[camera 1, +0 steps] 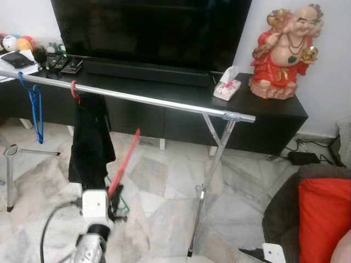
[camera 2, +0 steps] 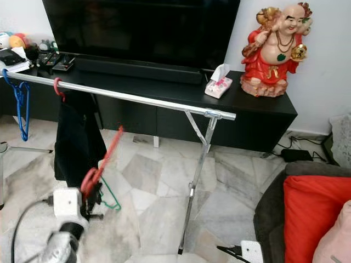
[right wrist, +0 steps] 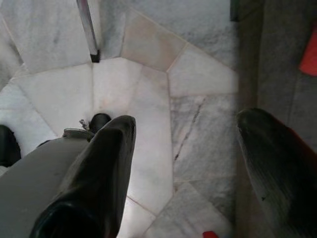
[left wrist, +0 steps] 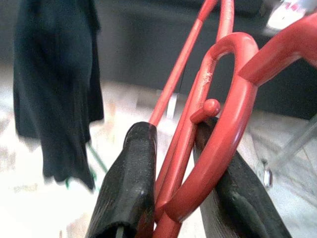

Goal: Hang hanger

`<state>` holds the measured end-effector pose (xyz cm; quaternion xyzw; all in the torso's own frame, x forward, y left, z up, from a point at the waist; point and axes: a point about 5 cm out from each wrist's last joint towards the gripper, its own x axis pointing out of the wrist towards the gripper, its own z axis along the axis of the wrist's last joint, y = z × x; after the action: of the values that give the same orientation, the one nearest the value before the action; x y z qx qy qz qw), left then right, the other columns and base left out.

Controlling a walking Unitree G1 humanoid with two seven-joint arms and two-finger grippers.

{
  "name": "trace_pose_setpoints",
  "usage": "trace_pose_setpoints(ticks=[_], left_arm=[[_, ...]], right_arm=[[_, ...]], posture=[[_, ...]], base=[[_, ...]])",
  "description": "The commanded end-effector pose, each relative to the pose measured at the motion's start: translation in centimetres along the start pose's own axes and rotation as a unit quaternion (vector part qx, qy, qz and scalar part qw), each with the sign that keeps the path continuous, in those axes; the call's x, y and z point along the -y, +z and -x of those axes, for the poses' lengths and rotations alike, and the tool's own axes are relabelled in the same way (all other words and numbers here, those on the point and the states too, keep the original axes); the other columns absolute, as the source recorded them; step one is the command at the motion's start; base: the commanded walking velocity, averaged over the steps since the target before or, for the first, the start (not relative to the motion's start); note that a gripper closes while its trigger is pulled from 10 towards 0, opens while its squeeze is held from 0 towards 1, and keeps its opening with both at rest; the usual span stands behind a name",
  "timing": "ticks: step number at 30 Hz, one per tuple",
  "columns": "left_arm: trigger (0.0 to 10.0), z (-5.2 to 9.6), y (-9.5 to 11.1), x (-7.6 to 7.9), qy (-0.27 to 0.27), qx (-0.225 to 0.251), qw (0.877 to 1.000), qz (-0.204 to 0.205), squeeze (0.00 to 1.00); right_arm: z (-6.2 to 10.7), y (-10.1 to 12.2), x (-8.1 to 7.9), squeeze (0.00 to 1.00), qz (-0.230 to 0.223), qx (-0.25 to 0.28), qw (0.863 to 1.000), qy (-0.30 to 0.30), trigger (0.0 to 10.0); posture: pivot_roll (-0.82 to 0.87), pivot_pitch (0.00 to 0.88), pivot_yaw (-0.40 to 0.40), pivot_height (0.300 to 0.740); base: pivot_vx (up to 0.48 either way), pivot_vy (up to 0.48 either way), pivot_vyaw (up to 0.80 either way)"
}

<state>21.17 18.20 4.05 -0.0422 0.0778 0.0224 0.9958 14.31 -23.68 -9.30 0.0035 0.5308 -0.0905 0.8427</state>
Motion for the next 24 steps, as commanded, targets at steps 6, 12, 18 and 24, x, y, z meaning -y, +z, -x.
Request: trace_pose_setpoints(ticks=[6,12,18,24], left_arm=[[10.0,-0.3,0.8,-2.6,0.055,-0.021,0.997,0.054,0.00],[10.0,-0.9,1.5,-3.1,0.071,-0.013,0.993,0.098,0.00],[10.0,-1.4,2.1,-2.1,0.038,-0.015,0.995,0.089,0.00],[10.0,-1.4,2.0,-1.6,0.016,-0.023,0.997,0.074,0.00]], right_arm=[[0.1,0.1,0.4,0.00,0.003,0.005,1.000,-0.001,10.0],[0.0,0.1,0.4,0.00,0.003,0.006,1.000,-0.001,10.0],[0.0,0.1,0.4,0.00,0.005,0.003,1.000,0.000,10.0],[0.0,0.1,0.3,0.00,0.005,0.003,1.000,0.000,10.0]], posture=[[0.05,0.000,-0.107,0.740],[0.04,0.000,-0.108,0.740],[0.04,0.000,-0.109,0.740],[0.04,0.000,-0.105,0.740]], base=[[0.000,0.000,0.00],[0.000,0.000,0.00],[0.216,0.000,0.00],[0.273,0.000,0.00]])
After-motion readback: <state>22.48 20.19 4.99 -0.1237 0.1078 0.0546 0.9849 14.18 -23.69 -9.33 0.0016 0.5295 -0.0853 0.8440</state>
